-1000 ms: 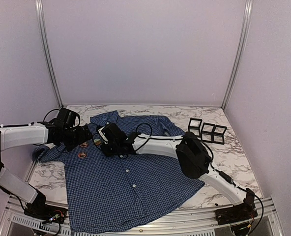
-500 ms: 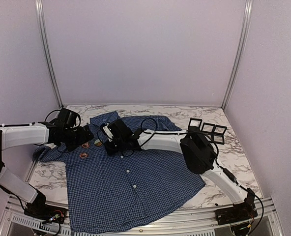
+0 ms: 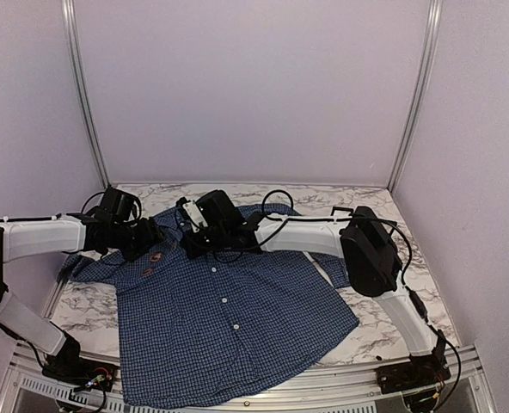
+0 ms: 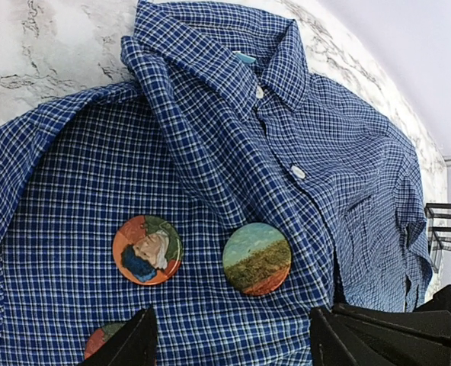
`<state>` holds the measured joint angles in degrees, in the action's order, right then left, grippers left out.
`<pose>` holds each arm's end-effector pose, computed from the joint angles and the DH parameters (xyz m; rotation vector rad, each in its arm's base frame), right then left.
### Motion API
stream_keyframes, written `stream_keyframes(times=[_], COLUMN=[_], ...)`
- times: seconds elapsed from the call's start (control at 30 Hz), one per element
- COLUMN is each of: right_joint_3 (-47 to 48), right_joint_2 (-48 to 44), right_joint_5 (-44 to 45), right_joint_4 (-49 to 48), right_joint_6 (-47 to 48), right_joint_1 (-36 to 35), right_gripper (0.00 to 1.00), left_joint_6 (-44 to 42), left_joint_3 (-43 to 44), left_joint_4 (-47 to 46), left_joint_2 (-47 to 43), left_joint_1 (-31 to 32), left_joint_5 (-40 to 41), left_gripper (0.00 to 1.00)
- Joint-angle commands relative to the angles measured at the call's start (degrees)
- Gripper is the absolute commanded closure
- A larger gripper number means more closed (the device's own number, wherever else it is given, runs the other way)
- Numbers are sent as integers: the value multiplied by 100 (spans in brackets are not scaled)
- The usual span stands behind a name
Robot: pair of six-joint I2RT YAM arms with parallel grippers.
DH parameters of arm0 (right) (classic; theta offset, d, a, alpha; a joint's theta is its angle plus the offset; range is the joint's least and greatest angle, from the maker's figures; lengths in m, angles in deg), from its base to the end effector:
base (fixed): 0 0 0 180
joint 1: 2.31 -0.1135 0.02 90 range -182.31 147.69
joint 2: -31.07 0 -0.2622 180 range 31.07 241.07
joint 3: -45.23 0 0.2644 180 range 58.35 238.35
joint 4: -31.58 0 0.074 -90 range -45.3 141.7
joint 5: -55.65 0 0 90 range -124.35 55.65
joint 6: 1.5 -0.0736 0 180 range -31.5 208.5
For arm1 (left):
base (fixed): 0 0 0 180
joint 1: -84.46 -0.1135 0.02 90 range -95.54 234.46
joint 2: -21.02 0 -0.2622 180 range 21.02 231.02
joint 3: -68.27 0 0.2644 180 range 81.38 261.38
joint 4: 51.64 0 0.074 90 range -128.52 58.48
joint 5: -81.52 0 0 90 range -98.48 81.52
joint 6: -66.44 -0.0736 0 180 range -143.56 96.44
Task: Remove the brooch from the garment
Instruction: Pick up the brooch from the flattened clothing.
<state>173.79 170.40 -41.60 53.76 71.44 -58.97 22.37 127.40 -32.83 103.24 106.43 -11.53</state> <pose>0.3231 0.5080 0.1550 -0.8438 2.1126 0.8565 0.3115 -0.1299 0.1711 -0.4691 2.3479 -0.6496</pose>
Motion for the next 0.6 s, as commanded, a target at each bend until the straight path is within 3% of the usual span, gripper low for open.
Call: stream_keyframes(times=[0.0,0.17,0.57], right_joint_3=[-296,-484,-410], right_joint_2=[-325,-410,-336], right_joint_5=[-322,-486,-620], right_joint_4=[-424,-583,-552], right_joint_6=[-99,-211,-299], right_joint_1=[-39,-105,-157], right_gripper=[100,100,100], left_joint_6=[56,57,-229], left_joint_3=[-48,-199,-59], left_joint_4=[-136,-229,-460], left_joint_2=[4,-36,624], left_joint_1=[16,63,232], left_joint_5=[-216,-313,-367], left_gripper=[33,46,59])
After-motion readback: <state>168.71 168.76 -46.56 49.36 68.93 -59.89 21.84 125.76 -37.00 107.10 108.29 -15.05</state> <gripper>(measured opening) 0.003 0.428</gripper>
